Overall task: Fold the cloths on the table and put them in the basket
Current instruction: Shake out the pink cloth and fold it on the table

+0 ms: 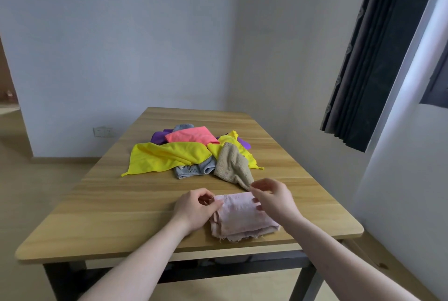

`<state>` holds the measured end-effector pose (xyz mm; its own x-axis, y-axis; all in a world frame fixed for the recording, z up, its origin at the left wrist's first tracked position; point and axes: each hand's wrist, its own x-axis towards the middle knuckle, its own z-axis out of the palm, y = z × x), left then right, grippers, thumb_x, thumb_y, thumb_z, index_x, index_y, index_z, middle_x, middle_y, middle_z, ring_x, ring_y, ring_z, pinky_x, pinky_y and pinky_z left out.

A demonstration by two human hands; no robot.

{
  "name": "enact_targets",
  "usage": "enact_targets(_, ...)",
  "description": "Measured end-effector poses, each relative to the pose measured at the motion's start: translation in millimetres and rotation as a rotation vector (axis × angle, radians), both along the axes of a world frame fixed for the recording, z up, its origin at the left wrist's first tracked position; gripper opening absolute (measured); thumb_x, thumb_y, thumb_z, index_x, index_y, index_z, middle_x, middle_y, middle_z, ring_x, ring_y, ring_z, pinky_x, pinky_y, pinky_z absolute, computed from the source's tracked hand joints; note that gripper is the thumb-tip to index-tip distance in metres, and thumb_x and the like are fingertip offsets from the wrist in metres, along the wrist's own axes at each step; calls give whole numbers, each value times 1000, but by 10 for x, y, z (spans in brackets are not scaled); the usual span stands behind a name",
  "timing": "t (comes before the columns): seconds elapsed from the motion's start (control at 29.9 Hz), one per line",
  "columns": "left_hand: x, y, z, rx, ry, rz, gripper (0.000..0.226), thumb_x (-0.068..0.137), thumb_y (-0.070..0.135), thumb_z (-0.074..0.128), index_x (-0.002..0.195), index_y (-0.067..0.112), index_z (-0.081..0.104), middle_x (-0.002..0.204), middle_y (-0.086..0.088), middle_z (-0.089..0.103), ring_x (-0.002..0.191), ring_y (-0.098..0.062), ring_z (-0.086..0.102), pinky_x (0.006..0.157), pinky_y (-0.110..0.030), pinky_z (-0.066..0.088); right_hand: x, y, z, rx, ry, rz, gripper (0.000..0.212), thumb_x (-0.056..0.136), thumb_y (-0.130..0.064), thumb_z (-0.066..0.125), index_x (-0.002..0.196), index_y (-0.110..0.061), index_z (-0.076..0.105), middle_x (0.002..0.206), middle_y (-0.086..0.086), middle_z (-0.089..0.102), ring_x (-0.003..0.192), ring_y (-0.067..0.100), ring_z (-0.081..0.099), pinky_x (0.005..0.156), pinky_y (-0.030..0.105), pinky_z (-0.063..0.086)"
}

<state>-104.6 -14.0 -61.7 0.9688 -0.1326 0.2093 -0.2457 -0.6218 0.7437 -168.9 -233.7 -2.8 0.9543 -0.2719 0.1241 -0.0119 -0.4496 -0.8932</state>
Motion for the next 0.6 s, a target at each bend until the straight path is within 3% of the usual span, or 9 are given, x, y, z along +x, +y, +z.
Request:
enact_targets(0.07, 15, -1, -19, 22, -3, 10, 27, 75, 59, 74, 89, 35, 73, 83, 21, 72, 83, 0, 65, 71, -25, 52, -21, -211, -93, -188, -34, -121, 17, 88, -24, 69, 105, -25, 69, 99, -13, 69, 94, 9, 68, 71, 20, 52)
enact_targets(0.17, 41, 6, -43, 9, -2, -3, 24, 74, 57, 74, 88, 37, 73, 83, 22, 72, 83, -1, 65, 75, -29, 55, -62, -389, -284, -151, 111, -120, 30, 84, -38, 74, 111, -28, 63, 104, -12, 67, 92, 6, 65, 68, 21, 52)
enact_targets(0.3, 28, -2, -47, -29, -9, -5, 24, 74, 56, 75, 87, 35, 73, 81, 21, 72, 81, 0, 66, 76, -32, 56, -48, -422, -336, -104, 207, -25, 47, 82, -54, 75, 118, -27, 63, 108, -10, 67, 99, 7, 63, 74, 23, 52)
enact_targets(0.47, 5, 15, -27, -3, -1, -20, 35, 68, 65, 74, 87, 36, 71, 82, 20, 71, 81, 0, 64, 75, -30, 55, 32, -422, -307, -78, 315, 46, 52, 71, -48, 82, 116, -25, 73, 113, -7, 70, 102, 9, 64, 83, 25, 53)
enact_targets(0.6, -21, 5, -16, 19, -6, -22, 35, 68, 64, 77, 87, 35, 70, 81, 20, 71, 79, 1, 64, 73, -29, 55, 1, -372, -333, -61, 280, 16, 42, 72, -36, 84, 111, -23, 74, 103, -8, 72, 95, 8, 66, 74, 22, 52)
